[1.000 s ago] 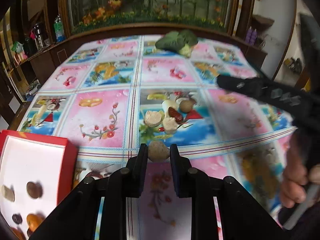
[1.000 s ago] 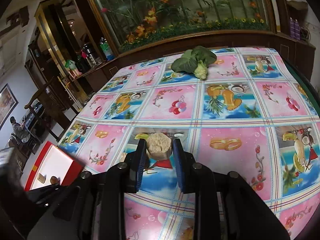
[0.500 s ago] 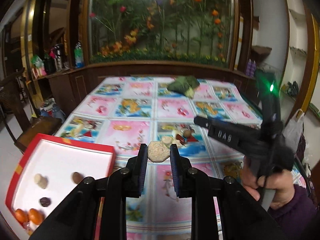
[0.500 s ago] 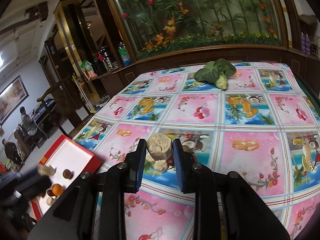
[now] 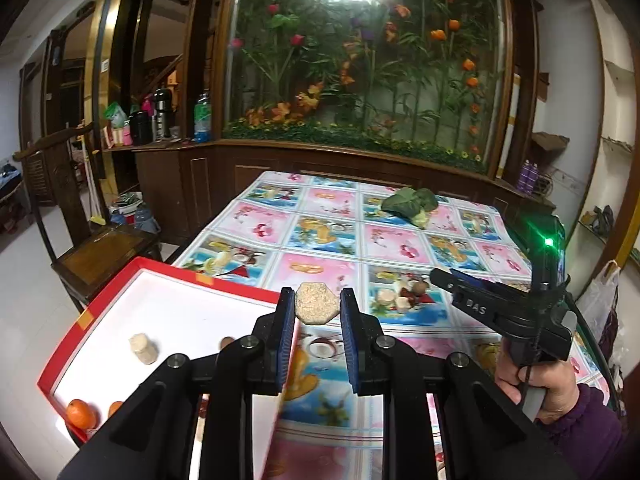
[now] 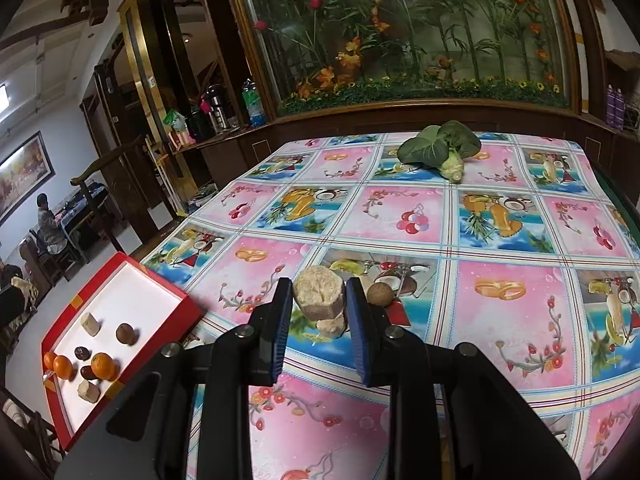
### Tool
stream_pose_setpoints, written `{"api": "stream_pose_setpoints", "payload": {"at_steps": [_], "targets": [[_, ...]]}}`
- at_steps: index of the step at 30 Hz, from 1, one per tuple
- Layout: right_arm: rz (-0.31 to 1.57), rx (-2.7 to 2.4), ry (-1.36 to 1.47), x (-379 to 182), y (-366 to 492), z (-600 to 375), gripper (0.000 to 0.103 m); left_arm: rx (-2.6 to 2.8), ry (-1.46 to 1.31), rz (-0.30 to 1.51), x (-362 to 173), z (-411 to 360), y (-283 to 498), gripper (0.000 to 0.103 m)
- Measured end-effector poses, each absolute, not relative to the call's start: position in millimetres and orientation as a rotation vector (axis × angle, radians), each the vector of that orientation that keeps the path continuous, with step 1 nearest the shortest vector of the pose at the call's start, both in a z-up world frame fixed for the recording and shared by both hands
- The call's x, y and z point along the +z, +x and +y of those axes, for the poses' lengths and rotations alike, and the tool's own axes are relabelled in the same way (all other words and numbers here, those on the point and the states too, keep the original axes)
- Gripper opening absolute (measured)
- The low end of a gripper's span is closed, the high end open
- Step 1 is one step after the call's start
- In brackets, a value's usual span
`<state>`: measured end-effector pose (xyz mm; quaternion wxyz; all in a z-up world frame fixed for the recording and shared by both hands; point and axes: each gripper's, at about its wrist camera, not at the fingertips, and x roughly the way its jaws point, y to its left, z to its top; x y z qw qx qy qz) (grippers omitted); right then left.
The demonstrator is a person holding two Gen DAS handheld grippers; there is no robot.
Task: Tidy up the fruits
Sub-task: 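Carry both beige cakes to the white tray and open both tools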
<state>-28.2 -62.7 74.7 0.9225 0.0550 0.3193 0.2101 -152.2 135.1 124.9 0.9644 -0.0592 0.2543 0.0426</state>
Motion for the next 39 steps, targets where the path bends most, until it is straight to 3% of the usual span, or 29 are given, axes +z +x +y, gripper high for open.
{"api": "stream_pose_setpoints", "payload": {"at_steps": [22, 39], "targets": [[0.681, 0.428, 0.076, 62.6, -36.7, -34.9, 0.029, 0.207, -0.249, 0.528, 97.0, 218.4, -174.2, 0.021], [0.772, 0.839, 0.035, 62.4, -96.0, 117.8, 0.03, 0.345, -0.233, 0.623, 67.1, 263.3, -173.3, 0.021]]}}
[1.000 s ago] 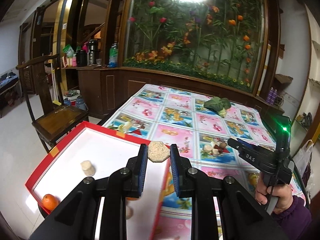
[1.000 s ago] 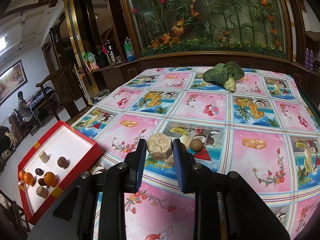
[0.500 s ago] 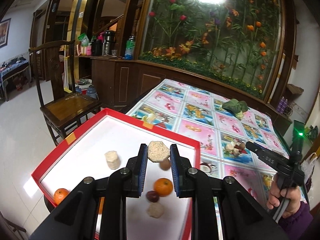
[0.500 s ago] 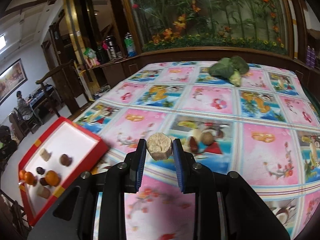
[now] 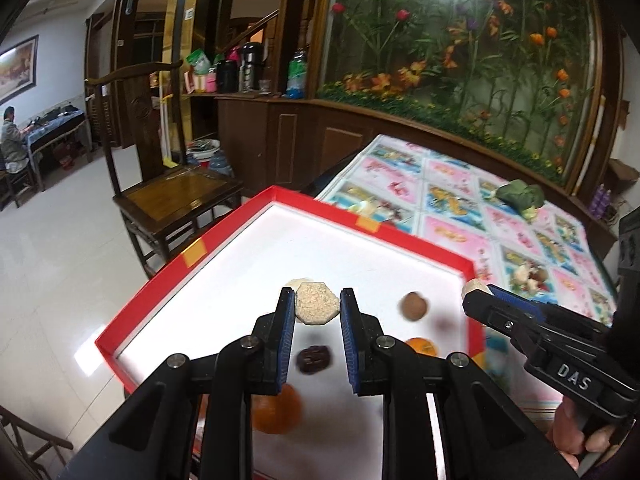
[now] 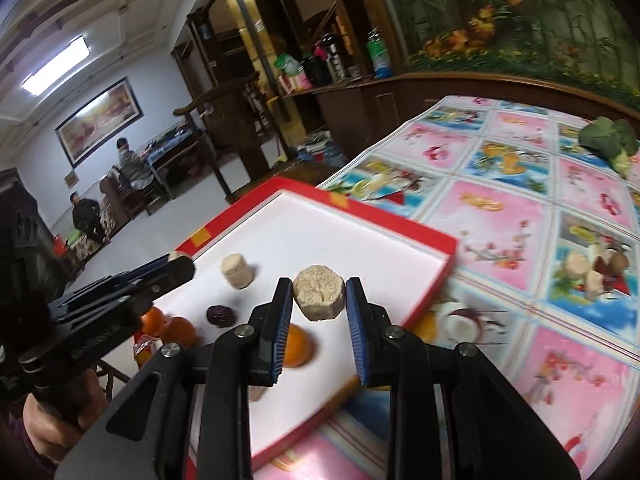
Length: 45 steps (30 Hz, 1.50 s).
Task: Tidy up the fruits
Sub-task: 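Carry both beige cakes to the white tray and open both tools, then grasp a brown round nut with the right tool while the left tool grasps a beige cake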
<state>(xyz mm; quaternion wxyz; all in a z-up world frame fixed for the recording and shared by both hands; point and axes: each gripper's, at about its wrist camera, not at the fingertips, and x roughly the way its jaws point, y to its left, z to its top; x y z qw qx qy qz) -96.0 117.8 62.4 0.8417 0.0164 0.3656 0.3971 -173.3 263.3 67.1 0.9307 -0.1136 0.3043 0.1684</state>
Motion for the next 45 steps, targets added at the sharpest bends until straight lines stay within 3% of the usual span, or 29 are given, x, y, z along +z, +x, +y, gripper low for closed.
{"api": "stream_pose_setpoints", "payload": {"at_steps": [32, 34, 36, 39, 45], "targets": [[0.859, 0.926, -0.133, 39.8, -116.5, 139.2, 0.03, 0.377, -0.162, 0.741, 34.2, 260.7, -157.8, 0.022], [0.86, 0.932, -0.143, 39.7, -118.7, 140.1, 0.03, 0.38, -0.158, 0.745, 33.8, 259.3, -157.0, 0.025], [0.856, 0.931, -0.152, 40.1, -120.6, 140.5, 0.031, 0.38, -0.163, 0.754, 32.4, 258.6, -156.0, 0.043], [0.852, 0.919, -0.164, 40.1, -122.6, 140.6, 0.037, 0.387, -0.159, 0.752, 33.0, 256.4, -157.0, 0.053], [0.815, 0.905, -0.163, 46.0, -124.1, 136.7, 0.038, 0.392, -0.183, 0.743, 37.2, 257.1, -159.1, 0.058]]}}
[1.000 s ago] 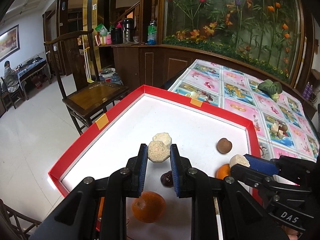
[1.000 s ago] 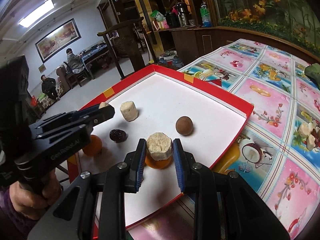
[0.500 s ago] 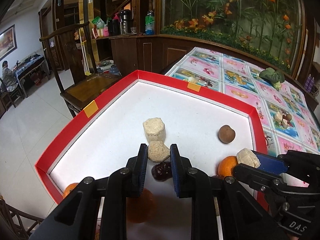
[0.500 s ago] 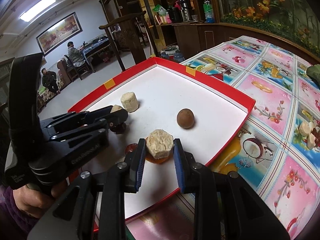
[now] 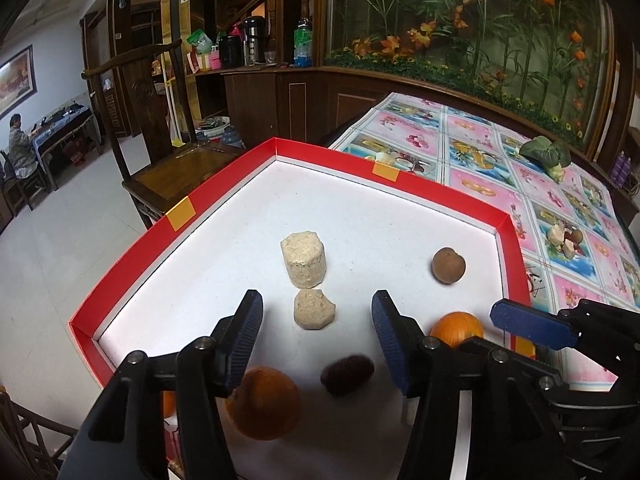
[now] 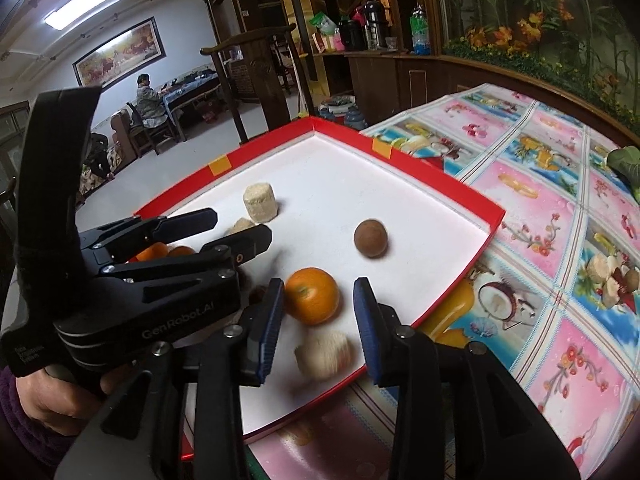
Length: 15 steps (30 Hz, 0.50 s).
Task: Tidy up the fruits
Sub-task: 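Grasp a brown round nut with the right tool while the left tool grasps a beige cake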
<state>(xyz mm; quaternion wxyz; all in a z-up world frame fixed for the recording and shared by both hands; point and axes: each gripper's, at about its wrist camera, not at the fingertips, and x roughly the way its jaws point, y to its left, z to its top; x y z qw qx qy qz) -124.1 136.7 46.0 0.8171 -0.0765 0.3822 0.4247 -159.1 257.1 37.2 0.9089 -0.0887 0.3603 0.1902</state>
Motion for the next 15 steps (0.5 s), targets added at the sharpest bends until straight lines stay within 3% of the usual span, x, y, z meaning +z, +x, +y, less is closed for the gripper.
{"api": "stream_pose_setpoints", "payload": {"at_steps": [5, 15], "targets": [[0.784, 0.89, -0.102, 54.9, -118.1, 126.0, 0.038, 0.406, -0.187, 0.703, 47.7, 253.9, -163.2, 0.066], [0.772, 0.801, -0.042, 64.5, -96.1, 103.3, 0.039, 0.405, -0.146, 0.701, 55.8, 239.8, -158.9, 0.072]]}}
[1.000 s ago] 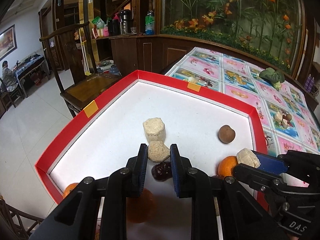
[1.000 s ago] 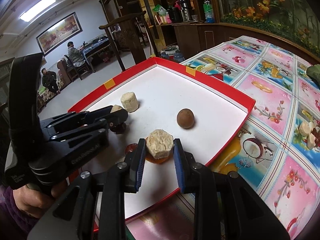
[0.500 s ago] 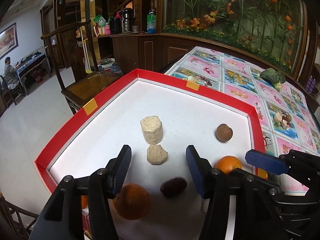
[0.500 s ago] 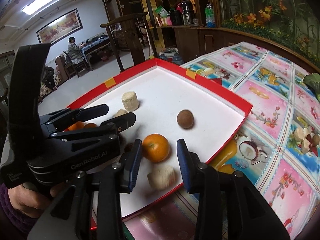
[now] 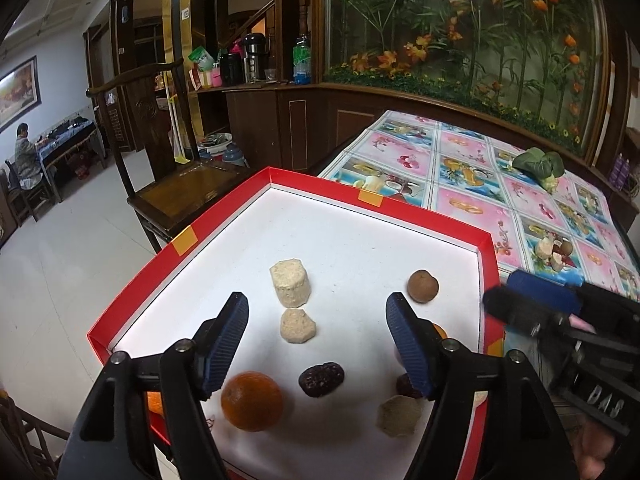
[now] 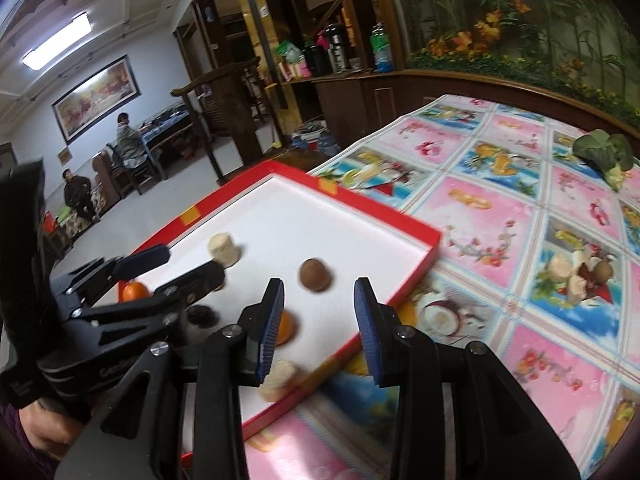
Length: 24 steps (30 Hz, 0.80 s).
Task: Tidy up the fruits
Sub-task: 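Grasp a brown round nut with the right tool while the left tool grasps a beige cake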
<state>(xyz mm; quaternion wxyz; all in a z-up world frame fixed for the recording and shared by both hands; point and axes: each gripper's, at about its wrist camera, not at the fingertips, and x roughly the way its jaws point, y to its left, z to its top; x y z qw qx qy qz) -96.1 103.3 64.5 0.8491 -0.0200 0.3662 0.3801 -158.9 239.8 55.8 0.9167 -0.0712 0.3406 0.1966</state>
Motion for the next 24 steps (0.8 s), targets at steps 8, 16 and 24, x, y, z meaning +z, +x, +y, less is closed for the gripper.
{"api": "stream_pose_setpoints", "payload": {"at_steps": [8, 16, 24], "targets": [[0.774, 0.683, 0.077, 75.8, -56.6, 60.1, 0.044, 0.404, -0.1, 0.716, 62.0, 223.0, -149.6, 0.075], [0.759, 0.568, 0.13, 88.6, -2.2, -46.9, 0.043, 0.328, -0.022, 0.704, 74.9, 181.6, -136.7, 0.077], [0.891, 0.457, 0.206, 62.9, 40.6, -119.6, 0.043, 0.159, 0.047, 0.728, 73.8, 114.9, -93.9, 0.077]]}}
